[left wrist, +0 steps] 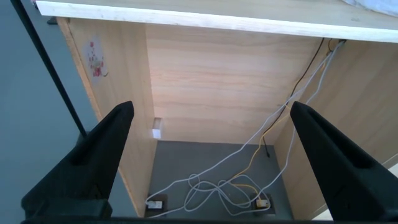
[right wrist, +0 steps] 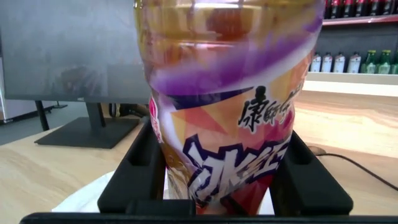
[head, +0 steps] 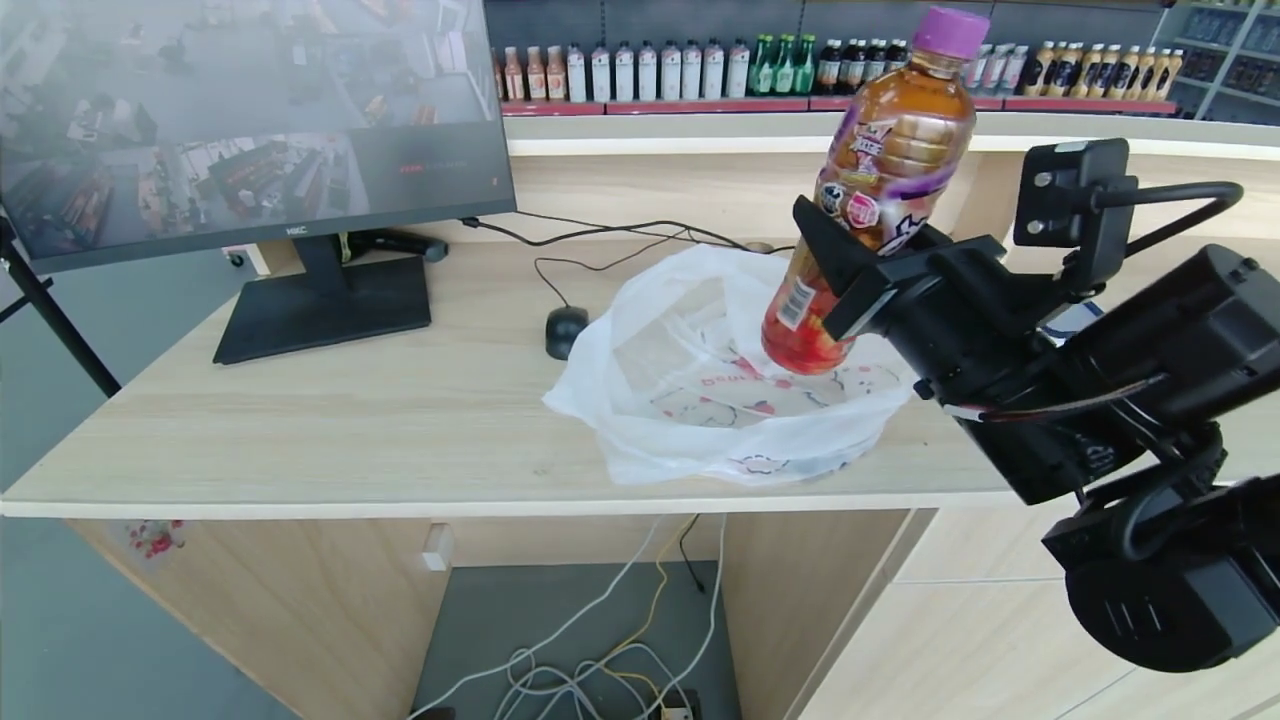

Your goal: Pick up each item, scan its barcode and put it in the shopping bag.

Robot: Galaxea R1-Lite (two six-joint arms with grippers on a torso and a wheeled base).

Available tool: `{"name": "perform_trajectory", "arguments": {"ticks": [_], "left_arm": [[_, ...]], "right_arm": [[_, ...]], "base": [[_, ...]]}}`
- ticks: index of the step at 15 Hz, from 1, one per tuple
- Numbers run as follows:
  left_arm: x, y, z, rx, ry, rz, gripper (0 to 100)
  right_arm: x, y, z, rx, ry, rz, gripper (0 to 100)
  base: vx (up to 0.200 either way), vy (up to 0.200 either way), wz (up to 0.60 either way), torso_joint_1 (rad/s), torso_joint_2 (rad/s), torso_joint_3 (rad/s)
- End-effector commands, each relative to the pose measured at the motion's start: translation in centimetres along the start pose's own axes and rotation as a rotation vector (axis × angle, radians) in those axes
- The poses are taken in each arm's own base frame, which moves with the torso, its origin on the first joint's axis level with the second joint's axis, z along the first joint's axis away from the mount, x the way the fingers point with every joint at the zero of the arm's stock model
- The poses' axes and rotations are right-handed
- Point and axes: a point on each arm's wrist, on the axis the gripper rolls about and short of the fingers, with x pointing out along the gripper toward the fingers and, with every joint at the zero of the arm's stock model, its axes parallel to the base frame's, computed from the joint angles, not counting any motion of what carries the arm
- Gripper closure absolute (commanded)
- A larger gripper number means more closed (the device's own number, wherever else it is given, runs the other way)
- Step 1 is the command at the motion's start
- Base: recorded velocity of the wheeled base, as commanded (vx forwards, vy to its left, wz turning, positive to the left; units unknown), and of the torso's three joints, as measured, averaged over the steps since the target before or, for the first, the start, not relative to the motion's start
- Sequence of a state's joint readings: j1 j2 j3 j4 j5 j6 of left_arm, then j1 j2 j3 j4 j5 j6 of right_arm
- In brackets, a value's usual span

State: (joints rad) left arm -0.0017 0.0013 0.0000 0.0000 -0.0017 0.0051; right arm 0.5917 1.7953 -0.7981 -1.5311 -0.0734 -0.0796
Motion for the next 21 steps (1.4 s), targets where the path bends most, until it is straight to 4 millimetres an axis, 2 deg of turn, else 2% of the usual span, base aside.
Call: {"name": "perform_trajectory", "arguments": {"ticks": [1, 5, 7, 9, 12, 14, 17, 21], "left_arm": [[0.0, 0.0, 0.0, 0.001, 0.000, 0.000, 0], [0.0, 0.0, 0.0, 0.003, 0.000, -0.001, 0], [0.0, 0.0, 0.0, 0.003, 0.000, -0.001, 0], [0.0, 0.0, 0.0, 0.003, 0.000, 0.000, 0], [0.0, 0.0, 0.0, 0.001, 0.000, 0.000, 0], [0.0, 0.0, 0.0, 0.001, 0.000, 0.000, 0], [0.0, 0.0, 0.0, 0.001, 0.000, 0.000, 0], [0.0, 0.0, 0.0, 0.001, 0.000, 0.000, 0]], "right_arm": [[1.0, 1.3, 0.0, 0.017, 0.018, 0.023, 100], [4.1, 1.9, -1.0, 0.010, 0.071, 0.033, 100], [6.8, 2.5, -3.7, 0.018, 0.073, 0.042, 100], [7.9, 2.8, -5.8, 0.027, 0.093, 0.045, 100], [8.4, 2.7, -8.1, 0.039, 0.144, 0.037, 100], [8.5, 2.7, -8.6, 0.038, 0.154, 0.037, 100], [8.4, 2.5, -10.6, 0.030, 0.189, 0.025, 100], [8.5, 2.3, -11.8, 0.027, 0.206, 0.021, 100]], "base": [[0.000, 0.000, 0.00, 0.000, 0.00, 0.000], [0.000, 0.000, 0.00, 0.000, 0.00, 0.000], [0.000, 0.000, 0.00, 0.000, 0.00, 0.000], [0.000, 0.000, 0.00, 0.000, 0.00, 0.000], [0.000, 0.000, 0.00, 0.000, 0.00, 0.000], [0.000, 0.000, 0.00, 0.000, 0.00, 0.000], [0.000, 0.000, 0.00, 0.000, 0.00, 0.000], [0.000, 0.000, 0.00, 0.000, 0.00, 0.000]]}}
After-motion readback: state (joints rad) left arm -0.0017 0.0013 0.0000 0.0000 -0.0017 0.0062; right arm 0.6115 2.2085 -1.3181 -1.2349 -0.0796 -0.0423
